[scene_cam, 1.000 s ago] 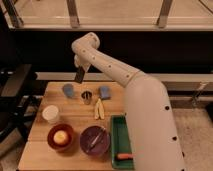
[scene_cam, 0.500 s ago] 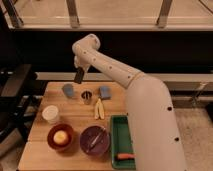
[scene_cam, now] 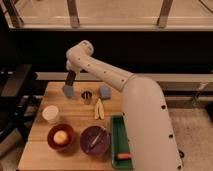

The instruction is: Place eraser in plastic cup

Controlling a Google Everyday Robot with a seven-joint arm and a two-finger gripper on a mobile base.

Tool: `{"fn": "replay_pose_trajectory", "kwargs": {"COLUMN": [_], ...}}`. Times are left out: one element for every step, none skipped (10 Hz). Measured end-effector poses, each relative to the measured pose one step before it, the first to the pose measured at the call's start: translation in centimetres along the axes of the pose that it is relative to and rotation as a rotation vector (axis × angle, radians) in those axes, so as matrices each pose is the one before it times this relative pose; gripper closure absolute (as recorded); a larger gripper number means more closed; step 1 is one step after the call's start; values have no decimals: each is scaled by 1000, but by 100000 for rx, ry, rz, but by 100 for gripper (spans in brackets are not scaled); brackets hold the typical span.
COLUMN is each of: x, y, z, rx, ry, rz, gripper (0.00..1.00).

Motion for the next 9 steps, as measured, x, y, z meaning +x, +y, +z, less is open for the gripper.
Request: {"fn": "replay_pose_trajectory", "kwargs": {"x": [-480,-366,19,77,-372,-288,-78,-65,-243], "y": [-653,-462,253,412,459,377,397,346,243], "z": [509,486,532,376,734,490,264,197,263], "rx": [723,486,179,-168,-483,-814,-701,-687,-588], "ry": [-352,-498,-630,-491,-1306,-824,-391,-368,-638], "rz": [-1711,-1463,-177,607,754,374,803,798,704], "gripper": [100,100,100,100,95,86,77,72,71]}}
